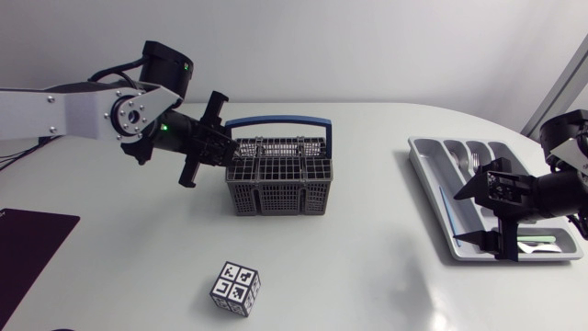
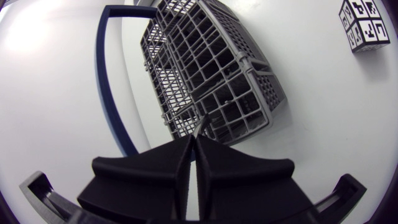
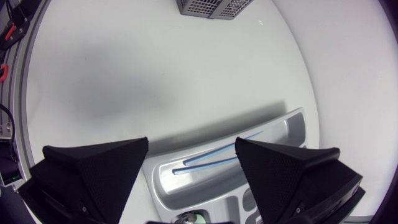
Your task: Transfer all utensils from the basket to the drawer tray.
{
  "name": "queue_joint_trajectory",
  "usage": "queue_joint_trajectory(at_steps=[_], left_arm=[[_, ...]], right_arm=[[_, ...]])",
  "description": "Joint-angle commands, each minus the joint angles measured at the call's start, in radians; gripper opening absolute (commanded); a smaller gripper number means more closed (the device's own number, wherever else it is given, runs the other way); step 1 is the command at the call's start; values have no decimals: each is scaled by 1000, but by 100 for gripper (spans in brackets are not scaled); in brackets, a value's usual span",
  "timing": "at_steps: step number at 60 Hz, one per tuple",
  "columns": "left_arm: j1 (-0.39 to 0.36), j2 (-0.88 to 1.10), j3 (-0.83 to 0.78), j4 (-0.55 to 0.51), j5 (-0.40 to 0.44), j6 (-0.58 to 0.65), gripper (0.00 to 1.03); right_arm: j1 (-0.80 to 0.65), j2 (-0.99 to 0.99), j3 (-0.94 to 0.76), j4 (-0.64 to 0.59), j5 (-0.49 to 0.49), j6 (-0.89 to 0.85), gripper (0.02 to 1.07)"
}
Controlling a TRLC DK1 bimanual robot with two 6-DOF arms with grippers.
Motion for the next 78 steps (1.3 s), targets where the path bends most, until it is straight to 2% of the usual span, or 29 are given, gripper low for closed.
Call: queue_joint_trajectory(at_steps=[1,28,41,49,54,60,61,78], left_arm=[[4,-42,47,-28,-5,37,4],[-25,-154,99,-155,-8,-9,4],[-58,-192,168,-269,0,-108,4],[-67,-206,242,-370,12,-212,4],[-87,-209,319,-459,14,-350,4],[-96,-212,361,-496,14,-499,4],[-102,-212,374,-511,14,-560,4],[-186,-217,363,-542,9,-1006,4]], right_arm=[[11,-21,-26,2,-3,4,102],[28,-96,-45,-29,-15,5,102],[48,-147,-59,-51,-26,16,102],[62,-171,-50,-77,-40,43,102],[80,-196,-32,-104,-61,91,102],[111,-229,-21,-106,-77,165,102],[123,-240,-18,-106,-78,192,102],[295,-297,19,-64,-81,528,102]])
